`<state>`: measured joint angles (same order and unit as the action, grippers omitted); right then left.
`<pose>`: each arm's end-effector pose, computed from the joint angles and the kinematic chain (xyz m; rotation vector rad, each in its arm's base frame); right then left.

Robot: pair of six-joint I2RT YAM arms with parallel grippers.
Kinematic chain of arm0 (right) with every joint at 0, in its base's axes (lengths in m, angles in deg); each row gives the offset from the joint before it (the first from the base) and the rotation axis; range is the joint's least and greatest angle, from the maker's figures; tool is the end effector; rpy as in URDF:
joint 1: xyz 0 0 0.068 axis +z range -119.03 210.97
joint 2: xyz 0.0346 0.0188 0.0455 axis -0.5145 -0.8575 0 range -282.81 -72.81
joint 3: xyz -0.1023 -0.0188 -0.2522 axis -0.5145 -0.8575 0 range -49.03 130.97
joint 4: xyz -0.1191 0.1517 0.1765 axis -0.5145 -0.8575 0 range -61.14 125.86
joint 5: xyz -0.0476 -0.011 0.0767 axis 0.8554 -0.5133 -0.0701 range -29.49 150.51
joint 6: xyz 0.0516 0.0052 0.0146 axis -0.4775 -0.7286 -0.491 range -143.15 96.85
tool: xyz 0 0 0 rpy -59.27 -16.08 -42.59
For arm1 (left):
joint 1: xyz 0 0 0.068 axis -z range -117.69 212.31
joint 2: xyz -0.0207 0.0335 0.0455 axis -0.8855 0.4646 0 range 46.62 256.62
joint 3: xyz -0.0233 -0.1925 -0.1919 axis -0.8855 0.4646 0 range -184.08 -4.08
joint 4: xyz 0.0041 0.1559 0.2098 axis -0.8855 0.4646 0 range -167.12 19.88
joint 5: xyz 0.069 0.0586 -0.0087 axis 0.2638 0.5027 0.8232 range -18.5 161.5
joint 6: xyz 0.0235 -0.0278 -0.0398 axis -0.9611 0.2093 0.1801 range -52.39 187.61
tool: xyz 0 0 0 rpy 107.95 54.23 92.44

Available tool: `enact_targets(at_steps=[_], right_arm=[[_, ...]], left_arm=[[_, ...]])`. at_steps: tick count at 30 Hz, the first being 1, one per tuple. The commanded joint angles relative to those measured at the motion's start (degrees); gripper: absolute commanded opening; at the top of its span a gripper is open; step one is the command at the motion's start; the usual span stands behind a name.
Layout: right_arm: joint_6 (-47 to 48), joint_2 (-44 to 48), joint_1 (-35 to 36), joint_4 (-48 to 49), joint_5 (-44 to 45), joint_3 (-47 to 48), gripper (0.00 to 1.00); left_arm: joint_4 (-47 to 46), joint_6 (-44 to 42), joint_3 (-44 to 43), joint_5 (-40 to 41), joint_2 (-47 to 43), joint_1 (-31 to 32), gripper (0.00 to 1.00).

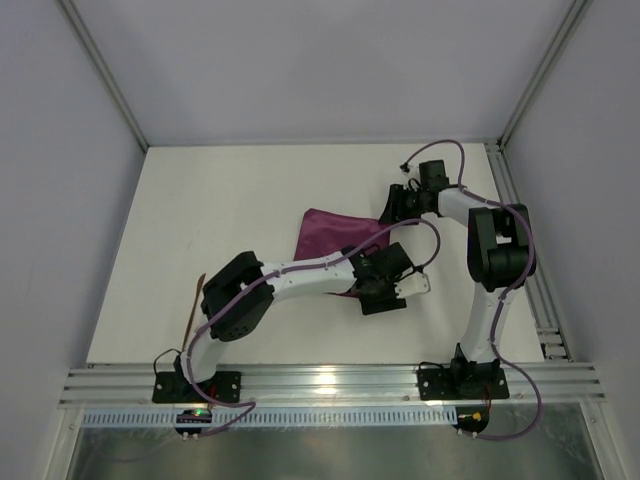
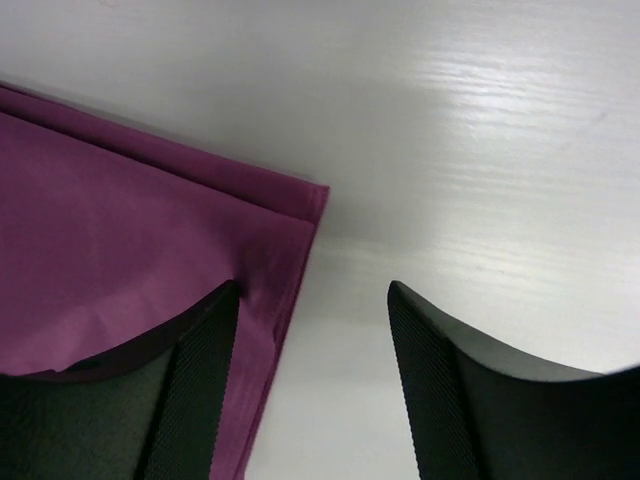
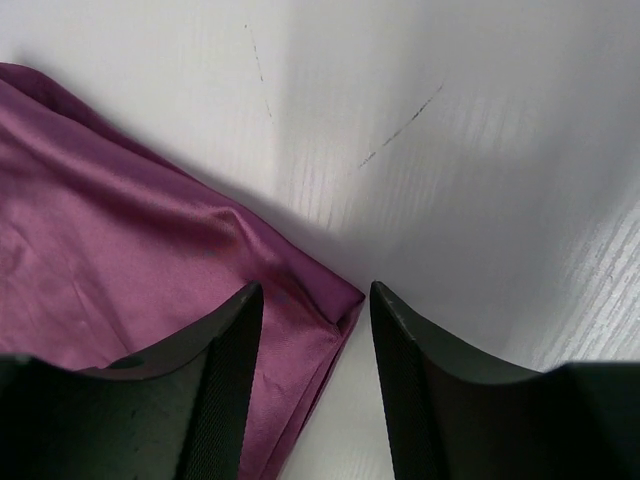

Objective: Fold the napkin into a case and place the utensils inside
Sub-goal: Rotate the lower triangle-folded napkin at the center of the board.

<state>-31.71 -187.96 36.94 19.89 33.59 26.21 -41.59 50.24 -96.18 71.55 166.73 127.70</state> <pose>0.4140 0.0596 0.1537 -0.1287 2.5286 0.6975 0.1857 -0.4051 0.1816 1.7898 2.0321 -0.2579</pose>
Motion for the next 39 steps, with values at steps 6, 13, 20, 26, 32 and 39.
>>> enact_targets(at_steps=[6,13,20,26,32,39], right_arm=[[-1.02,2.12,-0.09,-2.49,2.39,-2.82,0.3],[-3.13,6.95,0.0,0.4,3.45,-9.49,0.18],[-11.11,15.21,0.17,10.41,1.52,-26.15,0.1],[-25.79,26.28,4.28,26.15,3.71,-44.88,0.08],[-37.3,32.96,11.6,34.59,7.14,-56.24,0.11],[-30.92,42.7,11.78,21.87,8.55,-55.21,0.34]], left_arm=[[7.98,-0.39,11.13,-3.31,-12.09,-2.01,0.47],[3.94,1.9,22.3,-2.25,-14.46,-7.81,0.46],[8.39,-5.91,25.91,-13.84,-24.65,-8.78,0.52],[15.52,-12.86,26.44,-20.18,-31.25,-8.7,0.59],[7.65,-10.33,32.12,-10.72,-37.13,-5.29,0.82],[-5.29,-12.25,42.77,2.41,-38.99,2.47,0.83]])
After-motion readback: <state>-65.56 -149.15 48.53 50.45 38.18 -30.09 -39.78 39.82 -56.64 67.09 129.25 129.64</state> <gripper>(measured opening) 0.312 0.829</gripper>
